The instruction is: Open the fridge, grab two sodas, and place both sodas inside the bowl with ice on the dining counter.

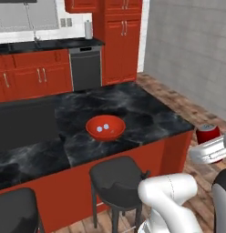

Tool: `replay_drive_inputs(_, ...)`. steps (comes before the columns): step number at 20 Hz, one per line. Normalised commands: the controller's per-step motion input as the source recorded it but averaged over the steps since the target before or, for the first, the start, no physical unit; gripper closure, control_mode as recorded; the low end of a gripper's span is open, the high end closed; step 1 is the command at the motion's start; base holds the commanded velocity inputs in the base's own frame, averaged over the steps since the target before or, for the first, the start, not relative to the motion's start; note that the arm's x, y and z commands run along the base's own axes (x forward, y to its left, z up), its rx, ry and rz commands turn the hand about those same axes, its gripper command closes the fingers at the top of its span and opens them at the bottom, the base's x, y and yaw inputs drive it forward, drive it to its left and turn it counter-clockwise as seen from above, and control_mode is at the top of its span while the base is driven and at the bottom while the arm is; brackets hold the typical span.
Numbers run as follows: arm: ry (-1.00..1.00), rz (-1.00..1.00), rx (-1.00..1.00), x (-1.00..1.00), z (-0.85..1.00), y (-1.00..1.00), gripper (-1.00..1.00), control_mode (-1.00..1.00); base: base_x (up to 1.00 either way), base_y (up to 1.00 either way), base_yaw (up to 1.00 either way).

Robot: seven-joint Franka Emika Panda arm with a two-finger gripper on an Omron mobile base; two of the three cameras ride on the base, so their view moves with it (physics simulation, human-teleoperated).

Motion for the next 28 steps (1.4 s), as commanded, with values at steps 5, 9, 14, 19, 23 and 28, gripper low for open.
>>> replay_drive_inputs(5,0.0,0.0,0.0,0.0,0.0,0.0,1.0,1.0,0.91,-0.43,0.43)
replay_drive_inputs(9,0.0,0.0,0.0,0.0,0.0,0.0,1.0,1.0,0.98,-0.26,0.45)
replay_drive_inputs(14,0.05,0.36,0.03,0.8,-0.4,-0.03,1.0,-1.0,0.2,-0.01,0.1)
replay_drive_inputs(19,0.24,0.34,0.0,1.0,-0.39,-0.06,1.0,-1.0,0.0,0.0,0.0)
replay_drive_inputs(23,0.32,0.19,-0.09,1.0,-0.22,0.19,1.0,-1.0,0.0,0.0,0.0)
replay_drive_inputs(28,0.22,0.13,-0.07,0.91,-0.13,0.47,1.0,-1.0,0.0,0.0,0.0)
